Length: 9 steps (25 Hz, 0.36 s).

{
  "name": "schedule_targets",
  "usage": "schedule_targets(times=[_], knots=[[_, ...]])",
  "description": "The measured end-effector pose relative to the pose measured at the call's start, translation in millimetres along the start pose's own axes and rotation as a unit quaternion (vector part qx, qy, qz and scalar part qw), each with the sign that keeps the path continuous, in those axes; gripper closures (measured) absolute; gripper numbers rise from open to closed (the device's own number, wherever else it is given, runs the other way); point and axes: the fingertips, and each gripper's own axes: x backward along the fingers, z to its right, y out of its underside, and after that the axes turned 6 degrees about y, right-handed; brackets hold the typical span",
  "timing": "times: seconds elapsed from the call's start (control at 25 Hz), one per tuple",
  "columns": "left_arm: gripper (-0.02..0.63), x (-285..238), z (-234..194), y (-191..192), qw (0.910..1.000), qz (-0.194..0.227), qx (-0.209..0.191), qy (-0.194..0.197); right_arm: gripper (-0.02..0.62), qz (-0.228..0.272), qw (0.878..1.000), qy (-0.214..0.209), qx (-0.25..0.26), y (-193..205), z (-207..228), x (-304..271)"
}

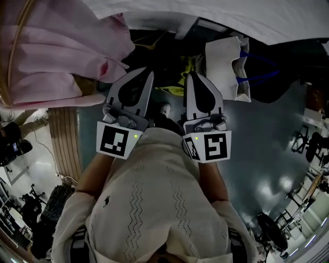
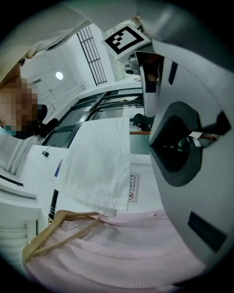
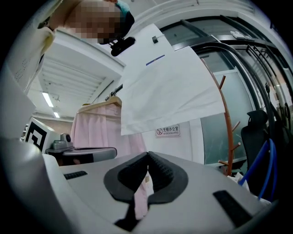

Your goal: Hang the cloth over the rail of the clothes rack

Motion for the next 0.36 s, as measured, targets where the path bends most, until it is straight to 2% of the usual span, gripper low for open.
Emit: schedule_targets(times=[0.36], knots=[[0.594, -2.0, 11.4, 13.7, 0.9998, -0.01, 0.019, -0.005, 0.578, -0.015, 1.0, -0.005, 0.005, 12.3, 4.8, 4.2]])
